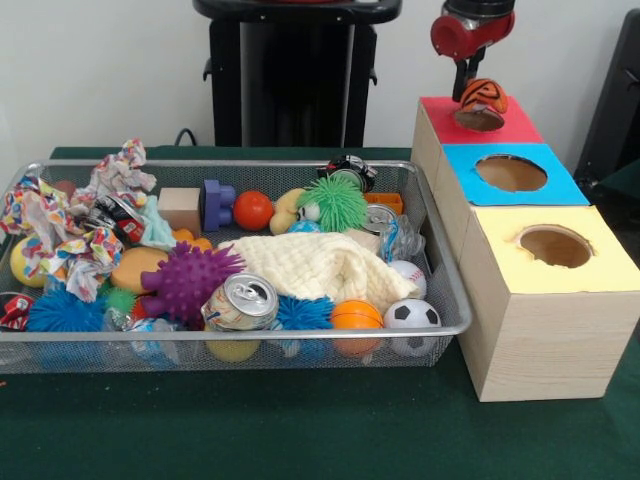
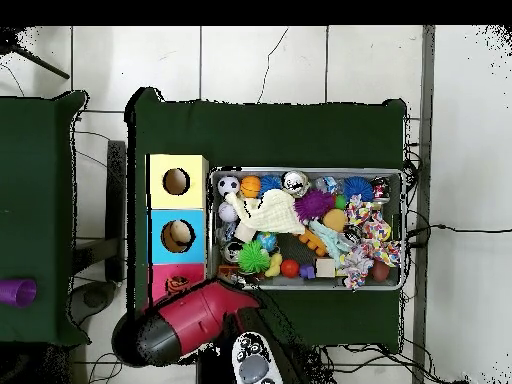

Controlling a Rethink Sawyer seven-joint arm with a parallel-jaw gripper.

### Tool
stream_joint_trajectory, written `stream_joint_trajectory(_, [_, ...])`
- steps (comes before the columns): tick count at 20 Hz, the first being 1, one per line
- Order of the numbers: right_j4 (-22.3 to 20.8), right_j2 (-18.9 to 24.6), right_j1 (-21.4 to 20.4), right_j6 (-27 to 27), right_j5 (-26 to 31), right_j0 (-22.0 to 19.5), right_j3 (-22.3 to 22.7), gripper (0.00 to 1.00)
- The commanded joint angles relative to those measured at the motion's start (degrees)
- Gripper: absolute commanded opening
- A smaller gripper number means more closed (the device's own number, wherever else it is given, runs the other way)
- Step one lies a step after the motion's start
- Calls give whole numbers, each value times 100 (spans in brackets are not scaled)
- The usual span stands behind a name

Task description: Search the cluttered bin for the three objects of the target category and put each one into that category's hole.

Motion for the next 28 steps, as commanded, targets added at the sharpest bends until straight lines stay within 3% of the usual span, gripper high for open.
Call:
stream_joint_trajectory(1, [-221,-6,152,587,-375,38,142,0])
stream_joint_trajectory(25, [-109,-40,127,474,-64,101,-113,0])
stream_joint_trajectory(26, [-113,-50,128,478,-54,106,-124,100])
stream_joint_trajectory(28, [-116,-74,126,483,5,131,-160,100])
